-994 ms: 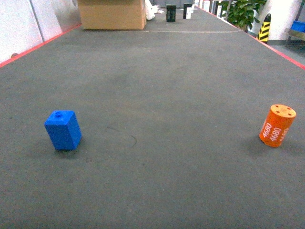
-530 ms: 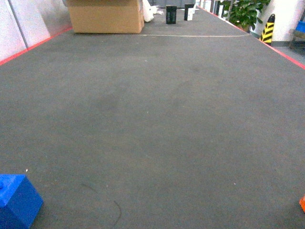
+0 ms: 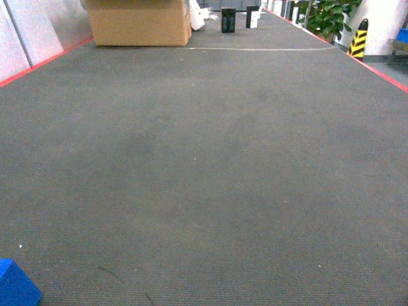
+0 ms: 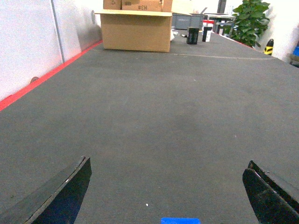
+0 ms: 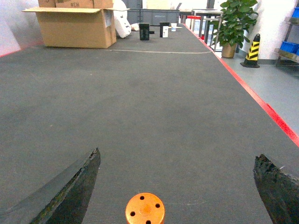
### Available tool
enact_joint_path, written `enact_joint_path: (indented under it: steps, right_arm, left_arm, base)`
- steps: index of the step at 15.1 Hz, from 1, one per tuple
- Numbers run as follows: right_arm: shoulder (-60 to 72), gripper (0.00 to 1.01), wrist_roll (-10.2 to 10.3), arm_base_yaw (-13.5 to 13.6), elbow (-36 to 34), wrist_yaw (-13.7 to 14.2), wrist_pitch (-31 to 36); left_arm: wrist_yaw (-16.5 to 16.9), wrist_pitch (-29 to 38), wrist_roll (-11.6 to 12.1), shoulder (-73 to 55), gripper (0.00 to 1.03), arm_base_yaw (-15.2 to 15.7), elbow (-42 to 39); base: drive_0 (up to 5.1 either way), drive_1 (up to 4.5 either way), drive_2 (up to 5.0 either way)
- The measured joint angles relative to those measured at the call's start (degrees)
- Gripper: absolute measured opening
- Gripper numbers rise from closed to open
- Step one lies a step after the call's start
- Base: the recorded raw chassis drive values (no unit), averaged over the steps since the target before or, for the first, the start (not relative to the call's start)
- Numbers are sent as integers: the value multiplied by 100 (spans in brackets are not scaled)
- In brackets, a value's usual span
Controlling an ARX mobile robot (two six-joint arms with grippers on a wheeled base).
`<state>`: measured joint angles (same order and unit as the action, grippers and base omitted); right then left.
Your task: Sort blue parts and orange caps into right shelf containers
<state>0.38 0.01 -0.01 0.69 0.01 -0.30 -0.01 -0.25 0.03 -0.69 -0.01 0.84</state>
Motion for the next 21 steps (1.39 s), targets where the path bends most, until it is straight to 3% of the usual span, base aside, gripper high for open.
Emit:
enact_joint_path:
  steps: [12, 21]
  right_arm:
    - [0, 98, 0, 0, 0, 0, 0]
    - [0, 98, 0, 0, 0, 0, 0]
  left_arm:
    - [0, 0, 0, 0, 98, 0, 0]
    - [0, 0, 0, 0, 98, 0, 0]
  base:
    - [1, 429, -426]
    - [0, 0, 0]
